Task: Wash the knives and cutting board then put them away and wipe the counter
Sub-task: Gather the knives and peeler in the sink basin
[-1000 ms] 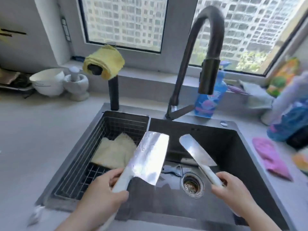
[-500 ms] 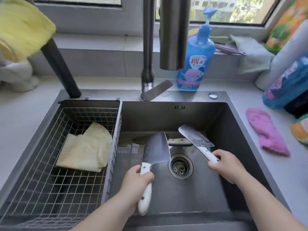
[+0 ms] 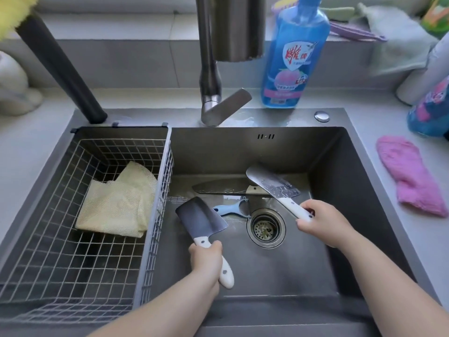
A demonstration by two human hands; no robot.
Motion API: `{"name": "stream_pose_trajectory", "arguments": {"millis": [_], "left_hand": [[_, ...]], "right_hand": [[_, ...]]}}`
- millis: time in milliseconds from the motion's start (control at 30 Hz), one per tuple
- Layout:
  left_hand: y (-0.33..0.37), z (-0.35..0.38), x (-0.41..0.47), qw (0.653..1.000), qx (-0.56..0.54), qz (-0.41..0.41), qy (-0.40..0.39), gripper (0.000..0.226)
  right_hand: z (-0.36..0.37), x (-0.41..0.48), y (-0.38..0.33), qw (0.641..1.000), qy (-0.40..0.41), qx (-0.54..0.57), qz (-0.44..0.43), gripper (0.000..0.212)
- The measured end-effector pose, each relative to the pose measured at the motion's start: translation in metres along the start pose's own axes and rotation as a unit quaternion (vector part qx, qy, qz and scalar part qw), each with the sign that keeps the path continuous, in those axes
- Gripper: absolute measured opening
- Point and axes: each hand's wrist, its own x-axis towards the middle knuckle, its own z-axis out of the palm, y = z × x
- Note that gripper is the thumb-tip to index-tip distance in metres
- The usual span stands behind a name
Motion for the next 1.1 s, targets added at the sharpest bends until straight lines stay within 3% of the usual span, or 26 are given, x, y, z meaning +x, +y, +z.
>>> {"name": "stream_pose_trajectory", "arguments": {"millis": [200, 300, 467, 533, 700, 900, 1033, 1100], "left_hand": [[-0.004, 0.013, 0.006, 0.999, 0.019, -0.030, 0.035, 0.041], [-0.012, 0.021, 0.024, 0.995, 0.058, -0.082, 0.012, 0.039], [-0.027, 0.041, 0.041, 0.975, 0.152, -0.152, -0.054, 0.002], [-0.033, 0.050, 0.047, 0.966, 0.185, -0.164, -0.069, 0.018], [-0.045, 0.074, 0.046, 0.945, 0.229, -0.192, -0.130, 0.010], [-0.047, 0.082, 0.052, 0.924, 0.270, -0.206, -0.174, 0.033], [-0.042, 0.076, 0.053, 0.912, 0.307, -0.197, -0.185, 0.038], [-0.041, 0.071, 0.055, 0.888, 0.382, -0.160, -0.199, 0.045]], "right_hand": [[0.005, 0.009, 0.008, 1.000, -0.021, -0.006, -0.010, 0.020], [0.003, 0.011, 0.009, 0.999, -0.034, -0.017, -0.016, 0.018], [-0.001, 0.020, 0.014, 0.998, -0.044, -0.044, -0.014, 0.022], [-0.003, 0.024, 0.016, 0.998, -0.043, -0.048, -0.015, 0.022], [-0.004, 0.030, 0.024, 0.997, -0.046, -0.060, -0.017, 0.023], [0.005, 0.035, 0.031, 0.995, -0.060, -0.078, -0.021, 0.025], [0.008, 0.037, 0.032, 0.994, -0.068, -0.082, -0.015, 0.026], [0.008, 0.037, 0.033, 0.994, -0.066, -0.084, -0.014, 0.026]]}}
